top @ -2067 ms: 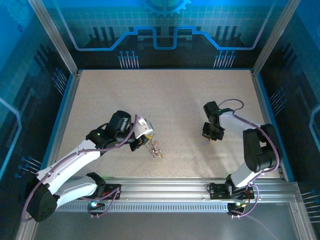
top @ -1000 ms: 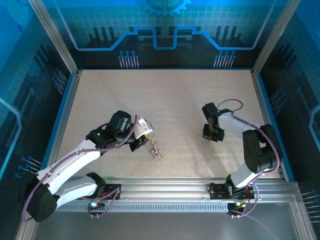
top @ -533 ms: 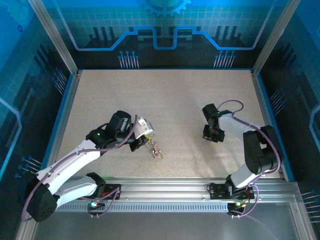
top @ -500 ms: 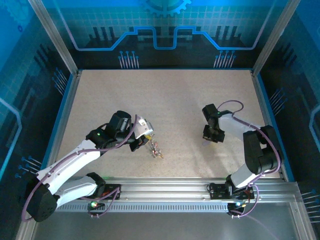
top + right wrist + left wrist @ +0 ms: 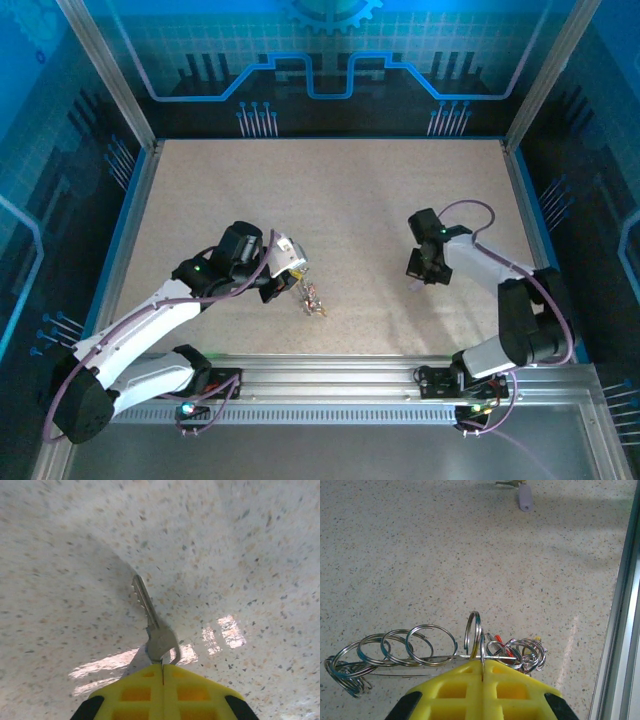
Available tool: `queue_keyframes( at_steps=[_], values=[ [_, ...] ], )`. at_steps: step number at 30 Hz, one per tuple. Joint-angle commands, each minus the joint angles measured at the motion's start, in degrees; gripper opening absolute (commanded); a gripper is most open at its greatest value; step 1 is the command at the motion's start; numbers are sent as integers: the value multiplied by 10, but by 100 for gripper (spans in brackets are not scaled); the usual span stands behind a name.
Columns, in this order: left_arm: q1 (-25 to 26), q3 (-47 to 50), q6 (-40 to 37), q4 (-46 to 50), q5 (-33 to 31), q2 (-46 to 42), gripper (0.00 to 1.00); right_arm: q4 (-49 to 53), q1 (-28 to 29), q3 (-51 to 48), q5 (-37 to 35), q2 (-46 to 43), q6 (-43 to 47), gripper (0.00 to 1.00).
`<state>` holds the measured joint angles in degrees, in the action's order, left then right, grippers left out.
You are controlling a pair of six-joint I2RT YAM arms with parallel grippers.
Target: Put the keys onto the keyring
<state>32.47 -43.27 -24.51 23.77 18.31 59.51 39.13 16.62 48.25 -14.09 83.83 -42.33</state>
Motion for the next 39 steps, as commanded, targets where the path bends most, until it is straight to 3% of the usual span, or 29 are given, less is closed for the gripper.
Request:
queue_keyframes(
  at_steps=[1,6,11,15,23,33,39],
  values=[
    [-3,-16,-13,0,28,-11,0,-3,17,4,12,-39,62,0],
    [-3,5,-27,-32,88,-39,0,-60,56,-8,104,-128,179,0],
    [-3,37,-47,-68,111,-71,0,-106,116,-8,129,-219,272,0],
    [-3,60,-49,-104,113,-88,0,-158,128,-26,246,-257,324,0],
    [-3,63,-47,-115,110,-81,0,-236,174,-54,375,-294,328,0],
    [-3,57,-35,-108,114,-77,0,-282,282,-29,344,-243,300,0],
    [-3,60,-25,-116,111,-79,0,-301,313,-8,299,-213,302,0]
  ],
)
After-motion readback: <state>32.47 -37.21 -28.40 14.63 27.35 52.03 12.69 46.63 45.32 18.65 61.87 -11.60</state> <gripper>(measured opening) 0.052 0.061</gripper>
